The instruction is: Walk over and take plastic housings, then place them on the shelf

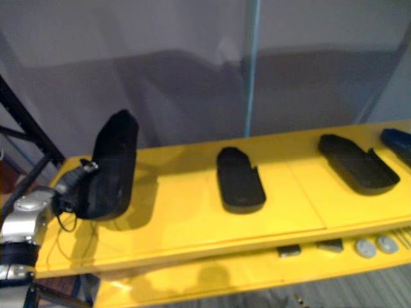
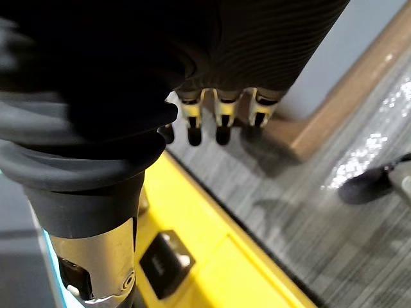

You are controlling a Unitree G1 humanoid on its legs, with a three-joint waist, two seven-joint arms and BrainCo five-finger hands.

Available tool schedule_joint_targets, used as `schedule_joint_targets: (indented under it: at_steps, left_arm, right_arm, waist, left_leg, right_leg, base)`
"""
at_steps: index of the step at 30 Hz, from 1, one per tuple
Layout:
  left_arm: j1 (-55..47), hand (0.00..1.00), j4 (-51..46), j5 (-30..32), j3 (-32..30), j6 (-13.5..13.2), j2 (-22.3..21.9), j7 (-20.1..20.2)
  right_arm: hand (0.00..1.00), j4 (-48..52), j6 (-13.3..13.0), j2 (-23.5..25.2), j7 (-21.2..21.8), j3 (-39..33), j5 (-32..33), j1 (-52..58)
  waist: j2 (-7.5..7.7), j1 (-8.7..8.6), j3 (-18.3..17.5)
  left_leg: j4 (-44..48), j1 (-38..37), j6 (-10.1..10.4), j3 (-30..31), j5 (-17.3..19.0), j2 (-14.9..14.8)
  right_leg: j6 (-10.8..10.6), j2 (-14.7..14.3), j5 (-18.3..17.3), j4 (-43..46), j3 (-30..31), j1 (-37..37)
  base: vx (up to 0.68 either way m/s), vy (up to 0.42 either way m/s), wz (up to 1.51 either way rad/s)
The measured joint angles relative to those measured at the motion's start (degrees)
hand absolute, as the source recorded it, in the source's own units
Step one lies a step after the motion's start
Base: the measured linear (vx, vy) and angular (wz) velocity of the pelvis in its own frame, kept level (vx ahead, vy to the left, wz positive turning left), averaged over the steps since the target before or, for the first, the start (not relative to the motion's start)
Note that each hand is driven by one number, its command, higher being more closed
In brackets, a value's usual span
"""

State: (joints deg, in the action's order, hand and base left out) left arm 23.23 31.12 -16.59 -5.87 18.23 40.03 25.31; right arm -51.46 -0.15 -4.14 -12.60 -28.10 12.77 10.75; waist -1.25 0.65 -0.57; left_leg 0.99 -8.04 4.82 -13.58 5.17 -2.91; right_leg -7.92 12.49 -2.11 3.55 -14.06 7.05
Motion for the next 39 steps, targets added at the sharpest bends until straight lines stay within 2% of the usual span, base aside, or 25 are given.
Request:
schedule_joint_targets:
  at_steps: [4, 6, 11, 16, 19, 24, 27, 32, 37, 39]
  left_arm:
    - [2.21, 1.00, 3.81, 1.46, 0.51, 1.27, -0.77, 0.36]
    - [3.50, 1.00, 5.83, 1.45, 1.21, 2.32, -2.48, 0.63]
    - [4.16, 1.00, 7.46, 2.04, 2.20, 4.34, -4.26, 0.62]
    - [6.13, 1.00, 10.95, 6.20, 2.31, 5.06, -7.01, 0.22]
    - [6.18, 1.00, 13.29, 8.14, 2.68, 5.56, -7.90, -0.39]
    - [8.48, 1.00, 16.72, 12.88, 2.78, 5.33, -8.64, -2.50]
    - [9.18, 1.00, 17.62, 15.27, 3.22, 4.00, -8.98, -4.03]
    - [9.82, 1.00, 19.42, 15.45, 4.03, 2.34, -8.95, -5.41]
    - [9.68, 1.00, 19.54, 17.69, 4.39, 1.08, -8.75, -6.54]
    - [8.73, 1.00, 17.29, 17.76, 4.44, 0.79, -8.12, -6.73]
  right_arm:
    - [0.00, -1.15, -0.03, 0.16, 0.00, -0.44, 0.08, -0.84]
    - [0.00, -1.14, -0.03, 0.21, -0.01, -1.03, 1.16, -0.84]
    - [0.00, -0.96, -0.02, 0.45, -0.01, -3.40, 1.22, -0.76]
    - [0.00, -0.97, 0.01, 1.33, -0.01, -4.61, 1.22, -0.97]
    - [0.00, -1.17, 0.01, 1.58, -0.01, -5.73, 1.22, -1.68]
    - [0.00, -2.02, -0.01, 1.52, 0.01, -6.63, 1.25, -3.47]
    - [0.00, -2.23, -0.01, 1.47, 0.09, -6.61, 1.18, -4.33]
    - [0.00, -3.60, 0.01, 1.02, 0.30, -6.62, 0.73, -3.53]
    - [0.00, -3.74, 0.22, -0.62, 1.19, -5.92, -2.70, -2.97]
    - [0.00, -3.56, 0.67, -1.85, 1.58, -3.57, -4.38, -3.35]
  waist:
    - [0.85, -0.25, 0.42]
    - [1.07, -0.95, 0.89]
    - [1.08, -1.52, 1.90]
    - [1.35, -1.56, 2.48]
    - [1.31, -2.18, 2.52]
    - [1.11, -2.96, 3.15]
    - [0.90, -3.23, 4.18]
    - [1.18, -3.35, 4.37]
    - [0.88, -3.31, 5.26]
    - [0.62, -3.31, 6.31]
  left_leg:
    - [-2.54, -0.86, 0.04, -0.98, -2.09, 0.04]
    - [-5.35, -1.94, -0.10, -1.04, -3.97, -0.03]
    - [-5.86, -1.94, -0.28, -1.28, -4.25, -0.10]
    - [-5.78, -1.83, -0.22, -1.39, -4.27, -0.27]
    - [-5.60, -1.90, -0.16, -1.44, -4.23, -0.14]
    - [-5.59, -2.34, -0.02, -2.09, -4.15, -0.10]
    - [-5.59, -2.99, 0.27, -2.76, -3.91, -0.29]
    - [-5.59, -3.61, 0.46, -3.10, -3.74, -0.61]
    - [-5.59, -4.00, 0.33, -4.31, -3.54, -0.68]
    - [-5.55, -3.61, 0.24, -4.89, -3.47, -0.65]
  right_leg:
    - [-0.10, -0.30, 0.12, -0.33, 0.10, -0.69]
    - [-0.11, -0.70, 0.25, -0.30, -0.01, -1.00]
    - [0.24, -1.14, 0.26, -0.87, 0.08, -1.01]
    - [-0.07, -1.48, 0.91, -1.34, 0.07, -0.74]
    - [-0.07, -1.57, 0.99, -1.70, 0.06, -0.42]
    - [0.02, -1.71, 0.94, -2.07, 0.20, 0.11]
    - [0.20, -1.97, 0.83, -1.75, 1.21, 0.10]
    - [0.66, -2.36, 0.55, -1.21, 1.70, 0.08]
    - [0.86, -2.56, 0.43, -0.84, 3.15, -0.23]
    - [1.24, -2.45, 0.15, 0.16, 3.60, -1.53]
  base:
    - [-0.11, -0.033, -0.09]
    - [-0.12, -0.040, 0.00]
    - [-0.07, -0.017, -0.02]
    - [0.04, -0.008, -0.01]
    - [0.08, -0.003, 0.02]
    - [0.03, 0.002, -0.02]
    - [-0.02, 0.003, -0.11]
    - [-0.02, -0.008, -0.07]
    - [-0.03, -0.002, -0.13]
    - [-0.04, -0.001, -0.13]
